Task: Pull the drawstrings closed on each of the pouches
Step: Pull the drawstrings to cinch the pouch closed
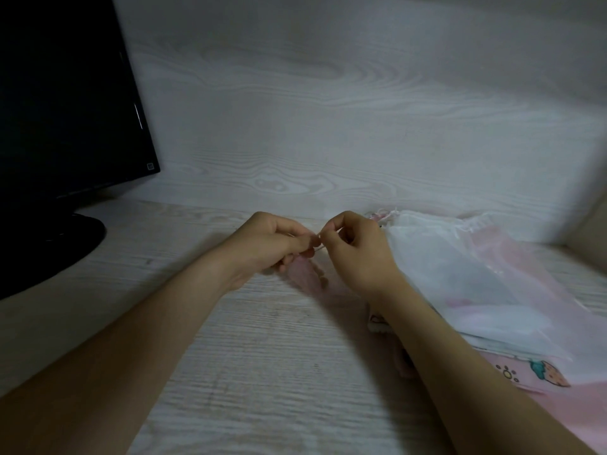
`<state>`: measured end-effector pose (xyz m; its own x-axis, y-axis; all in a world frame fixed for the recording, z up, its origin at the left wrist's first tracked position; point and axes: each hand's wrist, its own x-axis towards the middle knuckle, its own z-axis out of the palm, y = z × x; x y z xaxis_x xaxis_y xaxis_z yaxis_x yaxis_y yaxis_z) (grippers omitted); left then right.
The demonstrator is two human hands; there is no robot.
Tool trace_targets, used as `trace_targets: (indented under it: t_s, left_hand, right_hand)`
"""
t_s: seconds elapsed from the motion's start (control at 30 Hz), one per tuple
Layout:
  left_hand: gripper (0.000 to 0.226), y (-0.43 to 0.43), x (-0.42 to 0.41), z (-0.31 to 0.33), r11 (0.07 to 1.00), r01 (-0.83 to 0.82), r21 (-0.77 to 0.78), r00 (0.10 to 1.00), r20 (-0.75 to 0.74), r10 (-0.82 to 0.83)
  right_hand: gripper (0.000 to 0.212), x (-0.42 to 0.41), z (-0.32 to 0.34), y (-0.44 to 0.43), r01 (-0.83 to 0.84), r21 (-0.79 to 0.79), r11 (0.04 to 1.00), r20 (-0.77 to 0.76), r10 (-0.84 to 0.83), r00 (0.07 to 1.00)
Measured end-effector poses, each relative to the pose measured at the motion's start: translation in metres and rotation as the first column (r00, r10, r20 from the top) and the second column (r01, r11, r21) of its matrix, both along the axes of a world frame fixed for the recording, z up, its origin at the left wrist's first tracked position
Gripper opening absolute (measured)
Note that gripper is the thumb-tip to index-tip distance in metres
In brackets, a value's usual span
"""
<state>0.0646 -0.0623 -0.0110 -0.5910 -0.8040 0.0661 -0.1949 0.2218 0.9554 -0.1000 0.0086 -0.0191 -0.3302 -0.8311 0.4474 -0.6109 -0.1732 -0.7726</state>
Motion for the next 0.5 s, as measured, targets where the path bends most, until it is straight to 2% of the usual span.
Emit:
trace_targets:
  t_s: [0.13, 0.2, 0.37, 0.5]
  left_hand:
    - [0.011, -0.0006, 0.0005, 0.0021, 0.999, -0.027, -0.029, 0.999, 0.040, 0.029]
    - [0.010, -0.0015, 0.0005, 0.0025, 0.996, -0.058, -0.062, 0.997, 0.049, 0.061]
    - [0.014, -0.0048, 0.0033, -0.0001, 0.972, -0.013, -0.235, 0.982, 0.179, 0.057]
    - [0.014, -0.0040, 0.0020, -0.0034, 0.944, 0.092, -0.316, 0.967, 0.254, -0.010]
  right_hand:
    - [0.015, -0.0002, 0.0025, 0.0009, 0.000, 0.061, 0.998, -0.074, 0.005, 0.997]
    - [0.018, -0.0009, 0.0035, 0.0021, -0.003, 0.090, 0.996, -0.052, 0.007, 0.999]
    - [0.023, -0.0021, 0.0073, 0.0023, -0.098, 0.034, 0.995, 0.245, 0.086, 0.966]
    - [0.020, -0.0017, 0.0092, 0.0030, -0.141, -0.007, 0.990, 0.327, 0.136, 0.935]
